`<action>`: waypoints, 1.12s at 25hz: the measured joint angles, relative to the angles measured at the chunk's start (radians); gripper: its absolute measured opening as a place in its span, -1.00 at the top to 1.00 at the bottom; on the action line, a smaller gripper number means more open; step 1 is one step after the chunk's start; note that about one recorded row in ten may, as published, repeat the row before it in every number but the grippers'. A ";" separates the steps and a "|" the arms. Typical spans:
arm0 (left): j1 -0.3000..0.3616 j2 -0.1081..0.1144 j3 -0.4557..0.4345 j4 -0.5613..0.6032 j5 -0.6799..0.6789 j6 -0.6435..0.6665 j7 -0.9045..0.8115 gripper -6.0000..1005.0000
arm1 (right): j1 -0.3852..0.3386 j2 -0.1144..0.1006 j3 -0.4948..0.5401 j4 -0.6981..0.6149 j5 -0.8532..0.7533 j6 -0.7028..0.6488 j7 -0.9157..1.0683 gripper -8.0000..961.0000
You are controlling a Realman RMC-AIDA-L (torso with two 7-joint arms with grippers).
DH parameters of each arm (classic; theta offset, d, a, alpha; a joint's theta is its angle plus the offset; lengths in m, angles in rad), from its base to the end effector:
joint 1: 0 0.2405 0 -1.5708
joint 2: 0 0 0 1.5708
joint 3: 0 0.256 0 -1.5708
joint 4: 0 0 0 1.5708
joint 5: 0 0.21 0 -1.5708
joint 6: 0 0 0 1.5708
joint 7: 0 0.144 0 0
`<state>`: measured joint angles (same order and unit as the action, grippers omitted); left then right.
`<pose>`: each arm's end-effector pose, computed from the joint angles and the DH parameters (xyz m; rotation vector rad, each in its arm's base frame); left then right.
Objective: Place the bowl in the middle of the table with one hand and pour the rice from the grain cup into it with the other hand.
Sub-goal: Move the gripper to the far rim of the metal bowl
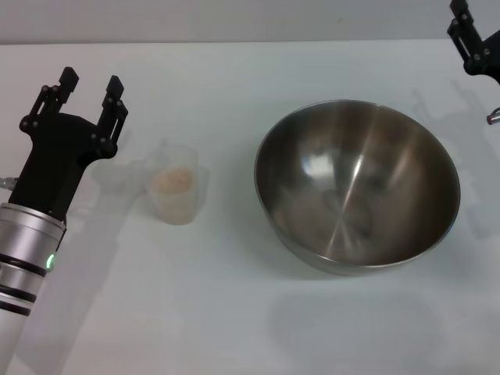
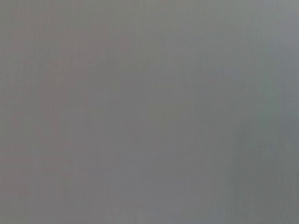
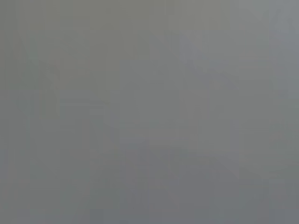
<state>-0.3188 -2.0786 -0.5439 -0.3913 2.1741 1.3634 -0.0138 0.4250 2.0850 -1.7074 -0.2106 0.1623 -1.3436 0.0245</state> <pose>-0.2754 0.2855 -0.0480 -1.6773 -0.3954 -0.9260 0.2896 0.3368 0.0097 -1.6067 0.1411 0.7593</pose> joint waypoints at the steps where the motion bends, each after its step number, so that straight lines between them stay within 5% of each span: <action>1: 0.000 0.000 0.002 0.000 0.001 0.000 0.000 -0.19 | 0.000 0.000 0.000 0.000 0.000 0.000 0.000 -0.40; 18: 0.000 -0.002 0.004 -0.004 0.007 -0.006 0.000 -0.19 | -0.013 -0.002 -0.001 -0.052 -0.007 0.044 -0.065 -0.40; 23: -0.003 0.000 0.004 0.009 0.007 -0.008 0.000 -0.19 | -0.076 -0.007 0.003 -0.341 -0.004 0.382 -0.041 -0.40; 28: -0.006 0.000 0.003 0.015 0.007 -0.009 0.000 -0.19 | -0.190 -0.005 -0.026 -0.846 -0.018 0.977 0.020 -0.40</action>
<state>-0.3249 -2.0788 -0.5408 -0.3766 2.1816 1.3548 -0.0133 0.2352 2.0799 -1.7335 -1.0567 0.1440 -0.3670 0.0443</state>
